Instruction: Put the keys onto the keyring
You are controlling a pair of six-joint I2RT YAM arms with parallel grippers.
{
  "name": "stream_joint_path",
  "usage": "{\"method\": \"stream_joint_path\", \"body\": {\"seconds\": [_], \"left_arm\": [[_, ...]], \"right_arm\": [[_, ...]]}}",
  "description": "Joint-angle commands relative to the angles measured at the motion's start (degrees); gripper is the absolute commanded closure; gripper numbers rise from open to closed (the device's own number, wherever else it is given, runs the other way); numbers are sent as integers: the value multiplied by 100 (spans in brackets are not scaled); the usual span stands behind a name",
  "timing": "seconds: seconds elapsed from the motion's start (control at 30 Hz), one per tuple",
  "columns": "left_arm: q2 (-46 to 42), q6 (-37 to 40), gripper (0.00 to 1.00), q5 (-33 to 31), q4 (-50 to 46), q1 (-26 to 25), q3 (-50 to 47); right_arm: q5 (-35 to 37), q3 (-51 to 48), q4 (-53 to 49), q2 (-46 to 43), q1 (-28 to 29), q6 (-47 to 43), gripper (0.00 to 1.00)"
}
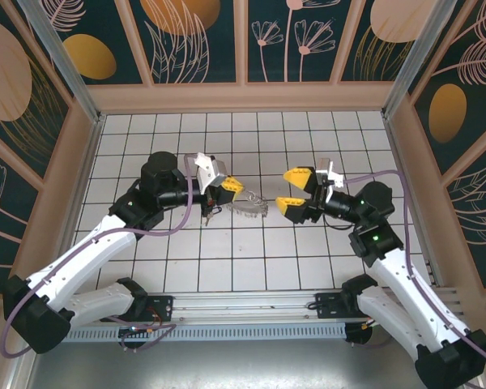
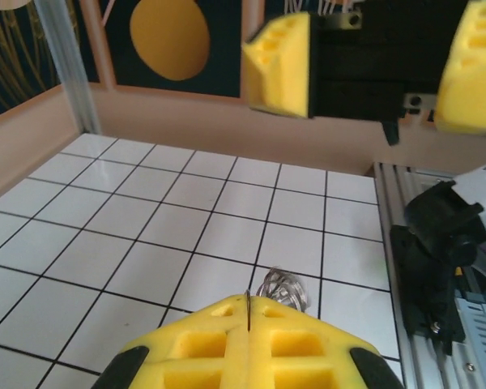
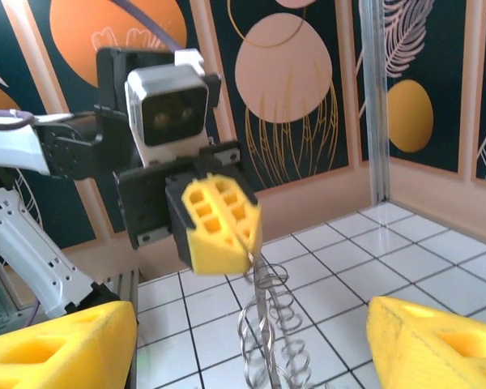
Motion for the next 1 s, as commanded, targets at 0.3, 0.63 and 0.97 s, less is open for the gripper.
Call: {"method": "stream_joint_path", "body": {"seconds": [0.3, 0.63, 0.97], "left_arm": [[-208, 381, 100, 765, 32, -14, 89], [-234, 616, 100, 761, -192, -12, 290], [-129, 628, 100, 777, -168, -14, 329]], "right_arm": [[440, 1327, -1979, 602, 473, -1821, 51], [713, 1323, -1979, 995, 809, -2105, 65], [783, 1327, -1943, 1251, 1180, -2260, 66]]}}
